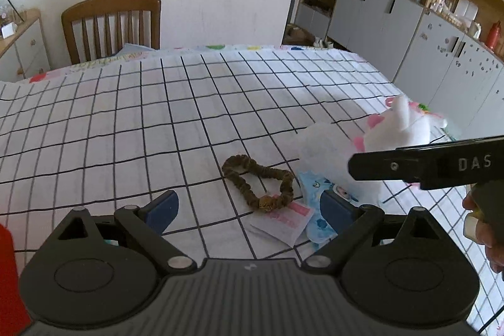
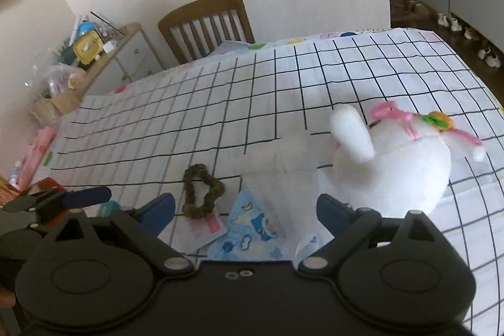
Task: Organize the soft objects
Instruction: 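Move left tool toward the brown bead bracelet while right tool approaches the clear plastic sheet, then close left tool on the bead bracelet while right tool pinches the plastic sheet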
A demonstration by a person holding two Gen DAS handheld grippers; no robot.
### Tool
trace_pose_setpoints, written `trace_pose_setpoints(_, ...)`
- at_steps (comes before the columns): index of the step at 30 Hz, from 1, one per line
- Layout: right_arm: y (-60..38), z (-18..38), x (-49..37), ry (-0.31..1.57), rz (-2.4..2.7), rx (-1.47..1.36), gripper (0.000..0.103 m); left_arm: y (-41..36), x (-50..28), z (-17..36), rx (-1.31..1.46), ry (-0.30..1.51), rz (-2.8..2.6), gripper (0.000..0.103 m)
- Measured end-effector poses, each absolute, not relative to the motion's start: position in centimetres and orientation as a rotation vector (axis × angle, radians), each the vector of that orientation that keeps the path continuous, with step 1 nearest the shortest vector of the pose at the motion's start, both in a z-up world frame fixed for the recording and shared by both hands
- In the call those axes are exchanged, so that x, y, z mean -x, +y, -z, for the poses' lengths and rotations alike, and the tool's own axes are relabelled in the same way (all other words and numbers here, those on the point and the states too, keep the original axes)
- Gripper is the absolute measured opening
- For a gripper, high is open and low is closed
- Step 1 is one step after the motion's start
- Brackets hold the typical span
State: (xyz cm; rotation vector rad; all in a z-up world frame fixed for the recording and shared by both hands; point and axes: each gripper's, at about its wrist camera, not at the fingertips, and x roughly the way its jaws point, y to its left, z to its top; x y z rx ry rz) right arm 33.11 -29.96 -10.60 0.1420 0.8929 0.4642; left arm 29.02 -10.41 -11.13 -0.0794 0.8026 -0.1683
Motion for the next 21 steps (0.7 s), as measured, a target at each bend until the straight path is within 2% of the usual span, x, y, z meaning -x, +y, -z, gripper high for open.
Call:
trace_pose_setpoints(15,-28.1,13.5,-37.3,0.921,-0.397,-0.127,0.089,-12.0,-33.9,14.8,0.055,0.870,0.157,0.096)
trace_pose_setpoints(18,-27.4,13.7,-37.4,0.920,-0.411,-0.092,0.084,-12.1,-34.4,15.1,0.055,0.872,0.165,0.096)
trace_pose_setpoints(20,-26.9,13.8,-37.5,0.922,-0.410,-0.070,0.082,-12.4,-34.6,15.3,0.040,0.872,0.173,0.093)
trace_pose_setpoints(21,-26.8,13.9,-37.5,0.923,-0.408,-0.060,0.081,-12.5,-34.8,15.5,0.037,0.878,0.178,0.087)
